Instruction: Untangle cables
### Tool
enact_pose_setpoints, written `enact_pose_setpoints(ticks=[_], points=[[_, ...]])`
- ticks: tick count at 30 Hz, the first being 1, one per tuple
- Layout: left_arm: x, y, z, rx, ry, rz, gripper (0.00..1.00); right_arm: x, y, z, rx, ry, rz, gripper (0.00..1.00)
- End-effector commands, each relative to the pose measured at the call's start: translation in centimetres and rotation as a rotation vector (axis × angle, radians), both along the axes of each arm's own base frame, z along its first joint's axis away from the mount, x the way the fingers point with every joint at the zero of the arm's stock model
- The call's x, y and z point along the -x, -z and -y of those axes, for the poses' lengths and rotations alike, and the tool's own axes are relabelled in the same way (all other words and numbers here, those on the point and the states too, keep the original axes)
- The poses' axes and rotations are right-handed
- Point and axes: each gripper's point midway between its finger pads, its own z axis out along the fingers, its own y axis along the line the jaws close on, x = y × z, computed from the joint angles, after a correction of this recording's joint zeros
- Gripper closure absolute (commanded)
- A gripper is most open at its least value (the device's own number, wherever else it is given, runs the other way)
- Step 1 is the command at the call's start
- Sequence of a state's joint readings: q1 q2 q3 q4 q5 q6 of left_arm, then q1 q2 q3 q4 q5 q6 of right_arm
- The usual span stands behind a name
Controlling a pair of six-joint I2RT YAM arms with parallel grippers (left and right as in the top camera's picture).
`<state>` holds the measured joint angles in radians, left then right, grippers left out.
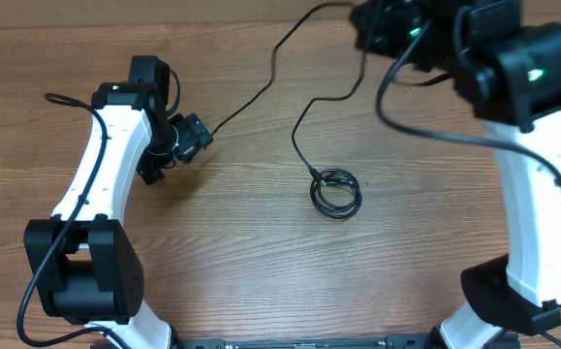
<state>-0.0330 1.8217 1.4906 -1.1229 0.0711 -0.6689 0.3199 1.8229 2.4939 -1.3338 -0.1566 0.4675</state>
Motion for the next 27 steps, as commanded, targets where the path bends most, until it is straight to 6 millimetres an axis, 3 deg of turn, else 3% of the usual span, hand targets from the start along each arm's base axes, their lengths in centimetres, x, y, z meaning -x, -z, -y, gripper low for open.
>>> enact_pose_setpoints(ticks=[1,11,16,22,27], points=[[0.0,-0.4,0.0,-0.003,0.026,0.012,0.0,-0.9,-1.9,5.0,-0.029,0.118,0.046,0.96],[0.0,-0.4,0.0,-0.003,0.026,0.013,0.0,-1.7,-1.2,16.1,-0.193,0.242,-0.028,0.96],[0.0,-0.4,0.0,-0.002,0.026,0.013,0.0,-1.4,0.0,19.6,-0.206,0.305,-0.064,0.96],[-0.1,-0.4,0.0,-0.002,0.026,0.016,0.0,-1.2,0.6,19.7,-0.176,0.288,-0.07,0.96],[-0.1,-0.4,0.0,-0.002,0.026,0.016,0.01,-0.9,0.1,18.1,-0.229,0.213,-0.073,0.96]])
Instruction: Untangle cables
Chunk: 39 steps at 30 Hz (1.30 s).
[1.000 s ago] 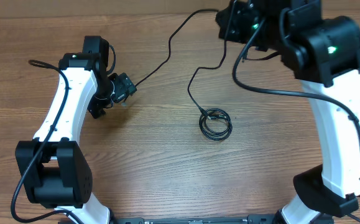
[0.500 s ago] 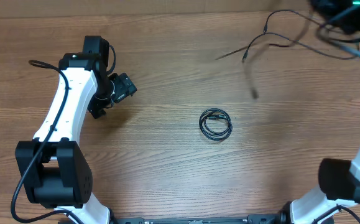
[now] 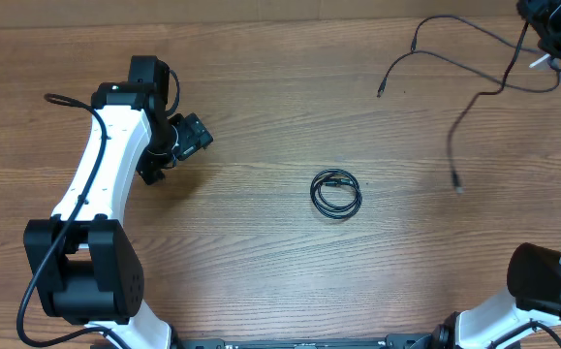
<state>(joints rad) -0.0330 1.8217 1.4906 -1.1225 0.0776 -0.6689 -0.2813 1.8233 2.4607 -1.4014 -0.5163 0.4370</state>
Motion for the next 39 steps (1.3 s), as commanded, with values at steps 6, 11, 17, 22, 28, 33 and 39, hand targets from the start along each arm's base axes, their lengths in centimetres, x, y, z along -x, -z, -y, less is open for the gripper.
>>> enact_pose_setpoints(ticks=[6,11,17,22,28,33,39], points=[[-0.1,-0.4,-0.1,-0.009,0.026,0.016,0.01,0.7,-1.2,-2.1,-0.055,-0.103,0.04,0.96],[-0.1,-0.4,-0.1,-0.009,0.026,0.016,0.01,0.6,-0.6,-1.4,-0.028,-0.066,0.019,0.96],[-0.2,-0.4,-0.1,-0.009,0.026,0.018,0.0,0.6,2.4,-1.3,-0.063,-0.06,-0.106,0.96],[-0.2,-0.4,-0.1,-0.009,0.026,0.02,0.0,0.6,3.6,-1.9,-0.055,-0.099,-0.14,0.96],[-0.3,-0.4,-0.1,-0.009,0.026,0.024,0.01,0.7,3.6,-3.7,-0.03,-0.162,-0.135,0.96],[-0.3,-0.4,-0.1,-0.009,0.026,0.023,0.0,1.0,3.6,-6.1,-0.043,-0.227,-0.137,0.96],[-0.3,-0.4,-0.1,-0.009,0.026,0.024,0.0,1.2,3.6,-7.2,-0.053,-0.26,-0.142,0.96]])
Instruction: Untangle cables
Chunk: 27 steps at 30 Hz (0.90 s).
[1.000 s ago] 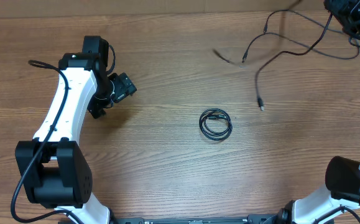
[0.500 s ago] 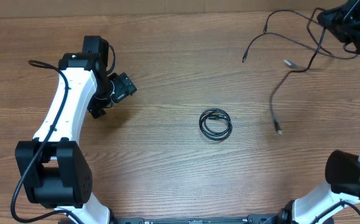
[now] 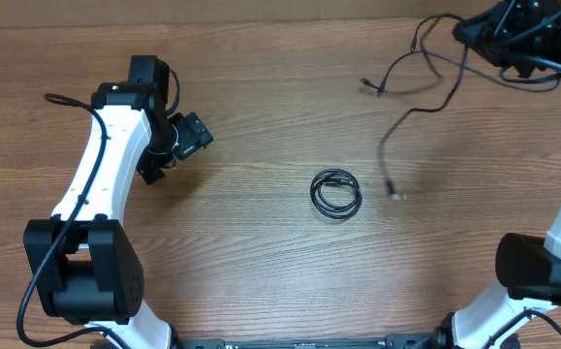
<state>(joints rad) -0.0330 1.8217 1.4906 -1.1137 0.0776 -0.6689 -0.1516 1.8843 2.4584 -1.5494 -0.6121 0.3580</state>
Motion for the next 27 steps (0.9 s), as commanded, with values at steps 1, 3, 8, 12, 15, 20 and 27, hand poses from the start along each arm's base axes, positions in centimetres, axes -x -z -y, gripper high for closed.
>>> enact_pose_setpoints(ticks=[1,3,8,12,15,20,27], points=[[-0.1,-0.4,-0.1,-0.009,0.026,0.015,0.01,0.2,-0.1,0.0,0.014,-0.007,0.008,0.96],[-0.1,-0.4,-0.1,-0.009,0.026,0.015,0.01,0.4,0.6,0.5,0.031,0.012,-0.022,0.96],[-0.4,-0.5,0.0,-0.009,0.026,0.03,0.0,0.4,2.8,0.7,0.049,-0.024,-0.089,0.96],[-0.4,-0.5,0.0,-0.009,0.026,0.029,0.0,-0.6,5.1,1.2,0.058,-0.014,-0.154,0.96],[-0.3,-0.5,-0.1,-0.009,0.026,0.025,0.0,-1.7,6.9,3.4,0.135,0.069,-0.198,0.96],[-0.4,-0.5,-0.1,-0.009,0.026,0.026,0.0,-2.4,8.3,8.0,0.268,0.247,-0.238,0.96],[-0.5,-0.5,0.0,-0.009,0.026,0.031,0.01,-2.1,9.0,14.1,0.416,0.411,-0.267,0.96]])
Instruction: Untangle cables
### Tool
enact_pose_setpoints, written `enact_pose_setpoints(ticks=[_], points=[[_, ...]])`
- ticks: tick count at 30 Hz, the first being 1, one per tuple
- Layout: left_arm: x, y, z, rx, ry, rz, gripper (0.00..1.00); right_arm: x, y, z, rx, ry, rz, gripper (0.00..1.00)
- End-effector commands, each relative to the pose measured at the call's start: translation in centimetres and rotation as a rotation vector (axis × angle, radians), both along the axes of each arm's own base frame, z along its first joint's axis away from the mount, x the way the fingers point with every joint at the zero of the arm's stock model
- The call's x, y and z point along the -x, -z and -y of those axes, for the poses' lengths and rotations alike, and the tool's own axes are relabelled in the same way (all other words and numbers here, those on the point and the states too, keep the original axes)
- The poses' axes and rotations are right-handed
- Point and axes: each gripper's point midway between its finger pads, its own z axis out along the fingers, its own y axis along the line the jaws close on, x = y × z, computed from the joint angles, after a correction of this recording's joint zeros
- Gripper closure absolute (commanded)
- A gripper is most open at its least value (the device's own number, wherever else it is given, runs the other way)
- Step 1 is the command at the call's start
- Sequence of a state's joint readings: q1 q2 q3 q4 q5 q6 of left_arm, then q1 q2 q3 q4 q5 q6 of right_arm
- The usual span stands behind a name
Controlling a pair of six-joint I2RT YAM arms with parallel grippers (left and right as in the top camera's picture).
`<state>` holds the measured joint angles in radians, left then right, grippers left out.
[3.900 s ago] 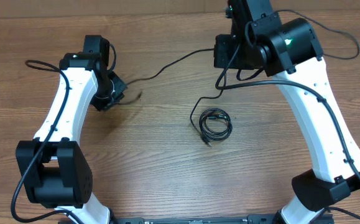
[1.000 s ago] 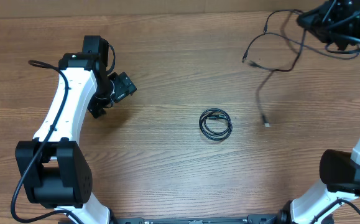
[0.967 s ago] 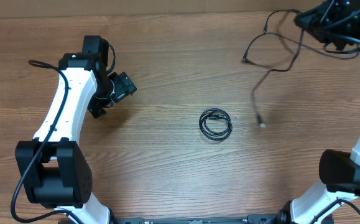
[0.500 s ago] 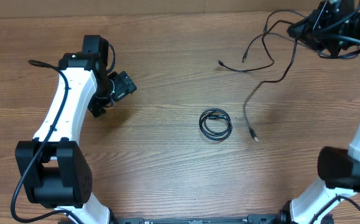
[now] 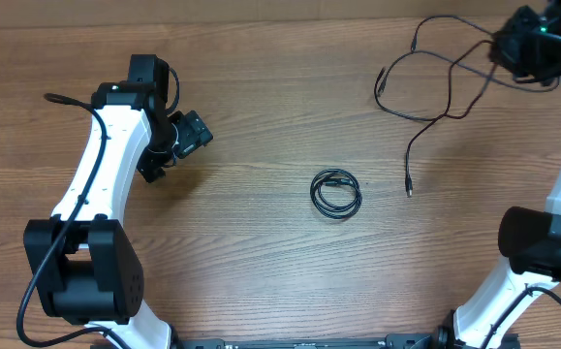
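Note:
A small coiled black cable (image 5: 335,193) lies alone on the wooden table (image 5: 261,252) at the middle. A loose black cable (image 5: 433,114) sprawls at the upper right; its two free ends rest near the coil's right and further back. Its strands run up into my right gripper (image 5: 524,50) at the far right back corner, which seems shut on it. My left gripper (image 5: 193,136) hovers at the left, well away from both cables; its jaws are not readable from above.
The left arm (image 5: 106,184) stretches from its base at the front left towards the table's middle. The right arm runs along the right edge. The table's far edge lies just behind the right gripper.
My right gripper has shifted a little right and nearer. The loose cable moved with it; its lower end now lies slightly further right, and its loops have spread flatter.
At first a long cable ran from beside the left gripper to the back, and a strand led into the coil, with my right gripper at the back middle. Then the gripper was at the far right, the cable free of both. It stays at the upper right.

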<state>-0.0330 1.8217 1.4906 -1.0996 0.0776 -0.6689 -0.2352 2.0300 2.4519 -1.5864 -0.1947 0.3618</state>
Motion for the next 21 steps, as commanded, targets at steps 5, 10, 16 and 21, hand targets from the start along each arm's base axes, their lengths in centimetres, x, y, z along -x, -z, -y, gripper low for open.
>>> enact_pose_setpoints(ticks=[5,10,16,21], points=[[-0.1,-0.4,-0.1,-0.009,0.026,0.016,0.0,0.8,1.7,6.7,0.177,0.169,-0.077,0.96],[-0.1,-0.4,-0.1,-0.01,0.026,0.017,0.0,0.8,3.6,8.8,0.17,0.207,-0.125,0.96],[-0.2,-0.4,-0.1,-0.009,0.026,0.02,0.0,1.5,5.8,11.8,0.243,0.27,-0.209,0.96],[-0.3,-0.5,-0.1,-0.01,0.026,0.022,0.0,2.5,8.1,13.5,0.253,0.348,-0.286,0.96]])
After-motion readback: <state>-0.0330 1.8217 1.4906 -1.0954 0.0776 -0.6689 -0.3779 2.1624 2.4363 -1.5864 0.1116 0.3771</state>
